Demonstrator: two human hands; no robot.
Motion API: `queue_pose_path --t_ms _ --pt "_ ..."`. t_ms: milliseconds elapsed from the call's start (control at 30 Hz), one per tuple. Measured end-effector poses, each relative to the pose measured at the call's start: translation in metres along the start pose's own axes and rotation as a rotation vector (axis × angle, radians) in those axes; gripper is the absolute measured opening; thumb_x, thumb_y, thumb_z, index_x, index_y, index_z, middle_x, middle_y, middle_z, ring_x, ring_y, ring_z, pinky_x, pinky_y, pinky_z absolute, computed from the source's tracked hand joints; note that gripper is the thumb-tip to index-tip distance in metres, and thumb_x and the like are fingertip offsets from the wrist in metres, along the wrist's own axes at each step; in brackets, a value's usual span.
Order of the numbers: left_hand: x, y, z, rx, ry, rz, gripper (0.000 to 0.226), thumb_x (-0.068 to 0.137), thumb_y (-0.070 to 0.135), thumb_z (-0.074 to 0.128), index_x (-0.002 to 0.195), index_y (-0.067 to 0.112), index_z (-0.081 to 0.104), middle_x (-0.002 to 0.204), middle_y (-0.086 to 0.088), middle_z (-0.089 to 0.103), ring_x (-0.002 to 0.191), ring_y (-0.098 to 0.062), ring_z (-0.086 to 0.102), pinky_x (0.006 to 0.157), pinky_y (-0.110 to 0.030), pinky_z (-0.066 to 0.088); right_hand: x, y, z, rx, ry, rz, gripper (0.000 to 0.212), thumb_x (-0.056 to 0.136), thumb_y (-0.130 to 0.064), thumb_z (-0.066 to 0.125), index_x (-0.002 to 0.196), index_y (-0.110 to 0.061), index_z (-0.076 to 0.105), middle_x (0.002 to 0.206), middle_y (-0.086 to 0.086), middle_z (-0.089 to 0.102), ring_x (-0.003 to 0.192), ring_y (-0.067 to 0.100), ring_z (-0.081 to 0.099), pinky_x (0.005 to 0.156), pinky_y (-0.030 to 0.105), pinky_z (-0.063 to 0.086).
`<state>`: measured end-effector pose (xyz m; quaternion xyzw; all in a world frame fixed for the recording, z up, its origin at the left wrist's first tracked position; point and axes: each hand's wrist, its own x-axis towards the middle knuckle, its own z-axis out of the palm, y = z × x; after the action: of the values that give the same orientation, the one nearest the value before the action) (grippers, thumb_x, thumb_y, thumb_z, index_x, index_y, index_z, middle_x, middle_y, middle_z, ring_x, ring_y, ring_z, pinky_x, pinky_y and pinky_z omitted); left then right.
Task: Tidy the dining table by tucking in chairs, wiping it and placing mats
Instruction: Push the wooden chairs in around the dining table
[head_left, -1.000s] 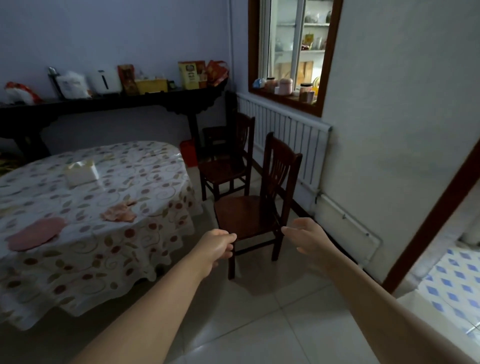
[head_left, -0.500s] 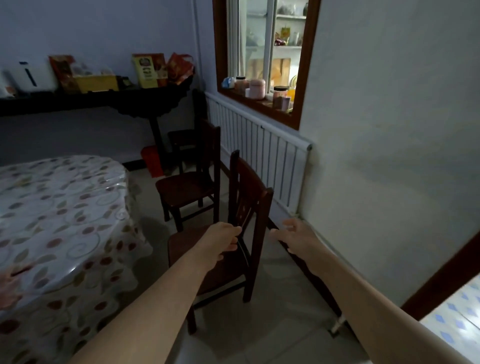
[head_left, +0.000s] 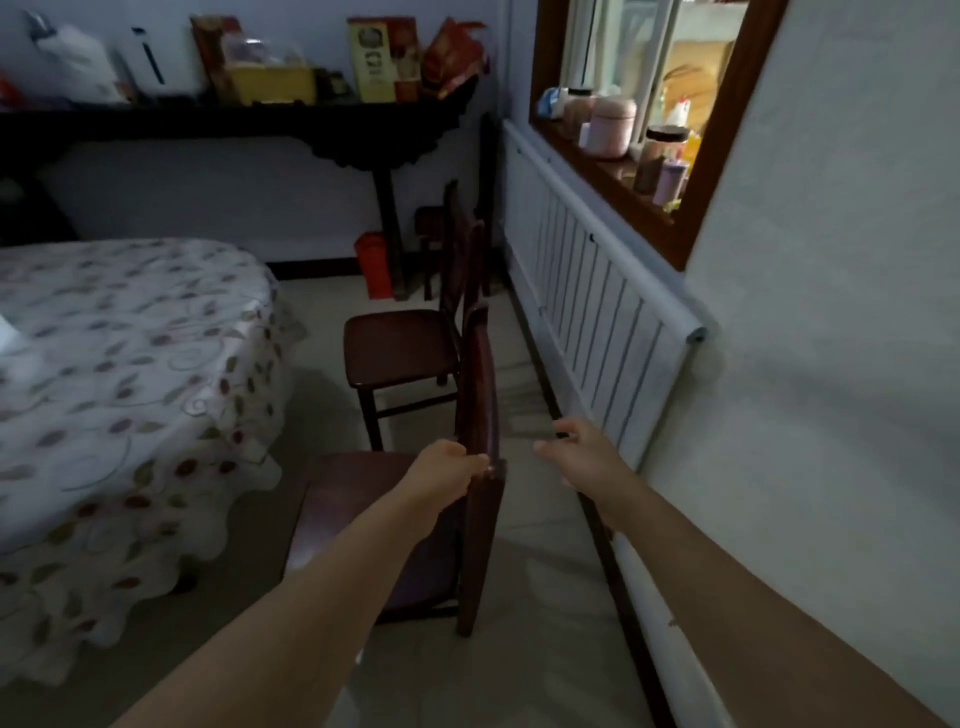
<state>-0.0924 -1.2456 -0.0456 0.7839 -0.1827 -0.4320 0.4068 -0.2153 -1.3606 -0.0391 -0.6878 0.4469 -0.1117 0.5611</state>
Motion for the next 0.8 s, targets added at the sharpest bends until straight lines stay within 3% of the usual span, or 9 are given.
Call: queue_pose_path --t_ms 67,167,300,367,433,500,633,700,800 --pt "0.028 0.009 0.005 0.006 0.053 -0.007 0.056 0.091 0.032 0.057 0.136 0.003 0.041 0.121 -0.011 0.057 0.104 -0.022 0.058 0.07 -0.028 0.044 0.032 -0.002 -0.007 -0.041 -0.051 -0.003 0.048 0.096 -0.019 0.052 0.141 -0.013 0.036 0.141 0.007 0.042 0.123 0.022 0.045 0.097 0.033 0.04" --pt "0.076 0.014 0.011 0.009 0.122 -0.02 0.06 0.086 0.031 0.063 0.128 -0.008 0.046 0.125 -0.026 0.056 0.11 -0.035 0.059 0.083 -0.038 0.05 0.081 -0.004 -0.008 -0.085 -0.126 -0.028 0.044 0.097 -0.01 0.047 0.14 -0.014 0.037 0.138 0.008 0.047 0.121 0.021 0.047 0.092 0.03 0.039" --pt "0.124 0.022 0.021 0.08 0.137 -0.051 0.054 0.085 0.028 0.064 0.123 -0.008 0.05 0.117 -0.025 0.059 0.095 -0.024 0.061 0.055 -0.024 0.039 0.131 -0.006 -0.004 -0.113 -0.206 -0.032 0.044 0.097 -0.006 0.044 0.139 -0.016 0.038 0.135 0.006 0.049 0.109 0.014 0.046 0.086 0.026 0.038" --pt "0.145 0.027 0.025 0.104 0.142 -0.067 0.044 0.085 0.028 0.064 0.115 -0.003 0.055 0.101 -0.019 0.064 0.077 -0.019 0.059 0.051 -0.022 0.034 0.154 -0.009 -0.004 -0.128 -0.253 -0.039 0.045 0.097 -0.006 0.043 0.14 -0.016 0.038 0.135 0.005 0.048 0.109 0.012 0.045 0.086 0.025 0.037" --pt "0.157 0.029 0.028 0.132 0.16 -0.084 0.031 0.084 0.028 0.065 0.104 0.005 0.057 0.087 -0.006 0.061 0.07 -0.013 0.054 0.054 -0.024 0.037 0.175 -0.013 -0.003 -0.141 -0.29 -0.049 0.045 0.096 -0.003 0.042 0.14 -0.016 0.038 0.136 0.005 0.047 0.108 0.012 0.045 0.084 0.024 0.037" --pt "0.164 0.03 0.033 0.175 0.182 -0.094 0.027 0.082 0.026 0.067 0.102 0.012 0.055 0.091 -0.002 0.06 0.077 -0.015 0.056 0.061 -0.024 0.041 0.195 -0.017 -0.002 -0.177 -0.333 -0.065 0.046 0.095 0.0 0.042 0.138 -0.016 0.04 0.136 0.005 0.048 0.107 0.013 0.047 0.079 0.022 0.038" --pt "0.17 0.029 0.044 0.343 0.238 -0.118 0.047 0.078 0.025 0.068 0.12 0.018 0.048 0.108 -0.002 0.063 0.096 -0.021 0.061 0.075 -0.028 0.049 0.23 -0.017 0.005 -0.26 -0.457 -0.146 0.05 0.093 0.006 0.04 0.136 -0.019 0.044 0.135 0.004 0.048 0.098 0.012 0.05 0.064 0.015 0.042" --pt "0.174 0.027 0.051 0.403 0.309 -0.124 0.047 0.078 0.023 0.065 0.122 0.019 0.049 0.113 -0.004 0.064 0.104 -0.024 0.061 0.086 -0.033 0.05 0.245 -0.015 0.007 -0.313 -0.509 -0.215 0.053 0.091 0.008 0.039 0.136 -0.02 0.045 0.135 0.006 0.048 0.105 0.016 0.051 0.069 0.017 0.044" --pt "0.174 0.028 0.052 0.509 0.394 -0.135 0.032 0.08 0.024 0.063 0.11 0.019 0.054 0.102 -0.004 0.067 0.098 -0.025 0.064 0.086 -0.036 0.052 0.253 -0.012 0.012 -0.37 -0.535 -0.308 0.056 0.087 0.01 0.041 0.135 -0.018 0.048 0.134 0.01 0.045 0.121 0.024 0.048 0.091 0.022 0.04"
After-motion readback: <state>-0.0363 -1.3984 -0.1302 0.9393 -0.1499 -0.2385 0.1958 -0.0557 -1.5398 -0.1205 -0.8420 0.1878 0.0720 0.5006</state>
